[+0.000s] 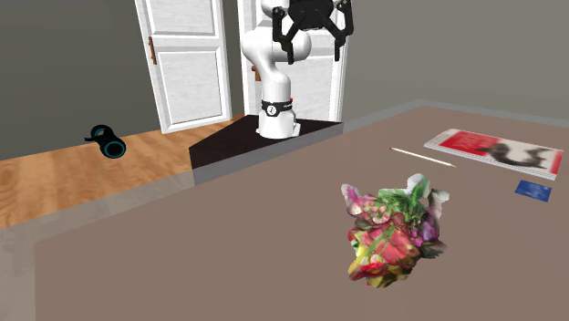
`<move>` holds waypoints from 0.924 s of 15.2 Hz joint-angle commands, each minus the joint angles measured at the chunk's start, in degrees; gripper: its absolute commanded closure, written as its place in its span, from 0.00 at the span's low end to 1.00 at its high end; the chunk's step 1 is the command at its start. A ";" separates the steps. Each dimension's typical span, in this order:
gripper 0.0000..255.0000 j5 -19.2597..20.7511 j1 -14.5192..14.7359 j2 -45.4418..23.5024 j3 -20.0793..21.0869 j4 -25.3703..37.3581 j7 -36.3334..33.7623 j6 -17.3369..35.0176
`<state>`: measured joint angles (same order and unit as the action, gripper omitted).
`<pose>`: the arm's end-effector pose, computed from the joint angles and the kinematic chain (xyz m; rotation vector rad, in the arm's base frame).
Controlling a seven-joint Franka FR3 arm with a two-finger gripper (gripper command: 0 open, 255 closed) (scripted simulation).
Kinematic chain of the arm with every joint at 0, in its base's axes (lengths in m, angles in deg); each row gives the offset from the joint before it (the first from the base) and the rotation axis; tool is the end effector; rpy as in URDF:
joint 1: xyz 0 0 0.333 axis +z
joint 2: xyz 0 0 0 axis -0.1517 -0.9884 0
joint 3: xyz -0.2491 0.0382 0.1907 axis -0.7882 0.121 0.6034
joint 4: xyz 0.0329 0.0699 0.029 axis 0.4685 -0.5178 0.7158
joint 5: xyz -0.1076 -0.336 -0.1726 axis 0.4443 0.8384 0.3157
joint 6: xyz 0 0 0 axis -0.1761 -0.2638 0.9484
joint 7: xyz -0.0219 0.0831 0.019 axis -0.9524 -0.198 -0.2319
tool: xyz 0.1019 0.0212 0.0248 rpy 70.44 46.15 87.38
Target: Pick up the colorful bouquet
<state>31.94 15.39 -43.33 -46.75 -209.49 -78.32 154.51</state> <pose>0.4403 0.2150 0.4620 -3.0544 -0.0537 0.2600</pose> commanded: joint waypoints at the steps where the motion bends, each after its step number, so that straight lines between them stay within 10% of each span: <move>1: 0.00 0.93 0.73 -3.83 1.54 2.33 -2.71 1.63; 14: 0.00 13.05 9.27 -33.87 4.69 29.09 -18.57 3.21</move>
<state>43.88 23.71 -74.42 -41.96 -183.39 -95.77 158.18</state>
